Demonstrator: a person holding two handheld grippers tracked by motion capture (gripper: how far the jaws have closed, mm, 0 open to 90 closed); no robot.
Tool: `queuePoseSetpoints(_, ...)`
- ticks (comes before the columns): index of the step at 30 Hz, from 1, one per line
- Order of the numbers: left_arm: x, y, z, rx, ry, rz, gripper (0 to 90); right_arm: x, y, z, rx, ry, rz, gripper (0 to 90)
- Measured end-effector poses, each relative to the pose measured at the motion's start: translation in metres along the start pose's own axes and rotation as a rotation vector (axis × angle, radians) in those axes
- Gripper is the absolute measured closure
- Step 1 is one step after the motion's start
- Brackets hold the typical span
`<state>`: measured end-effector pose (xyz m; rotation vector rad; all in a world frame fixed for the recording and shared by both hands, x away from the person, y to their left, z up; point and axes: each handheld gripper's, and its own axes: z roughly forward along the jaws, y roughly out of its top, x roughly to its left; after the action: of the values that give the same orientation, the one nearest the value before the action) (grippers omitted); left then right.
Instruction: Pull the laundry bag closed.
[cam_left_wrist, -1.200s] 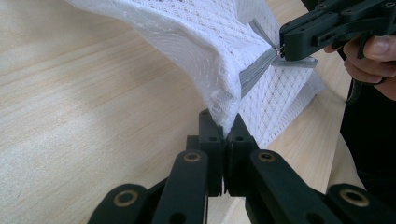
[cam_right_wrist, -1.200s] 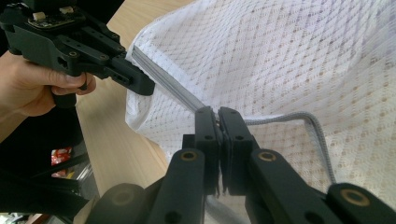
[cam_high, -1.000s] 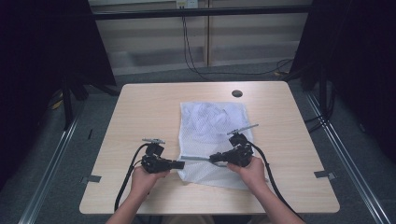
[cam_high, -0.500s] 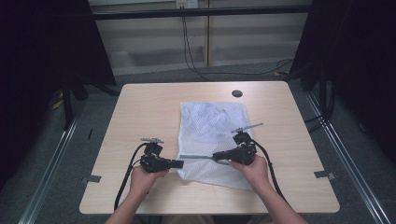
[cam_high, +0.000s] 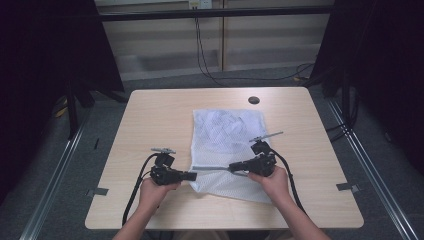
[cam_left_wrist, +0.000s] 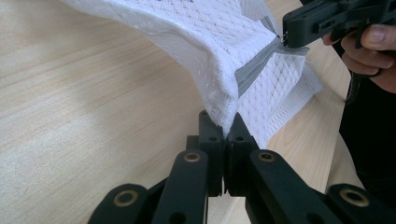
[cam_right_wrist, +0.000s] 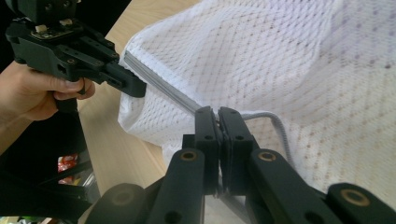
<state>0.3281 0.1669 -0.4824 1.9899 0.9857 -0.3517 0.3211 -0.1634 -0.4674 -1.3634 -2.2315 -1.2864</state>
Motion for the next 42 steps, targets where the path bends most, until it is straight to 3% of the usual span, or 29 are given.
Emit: queuePoseSetpoints(42,-0.0003,0.0,-0.001,-0.003,-0.007,-0.012,88.6,-0.0044,0.0007,-0.0069,-0.014,0.017,-0.003,86.9)
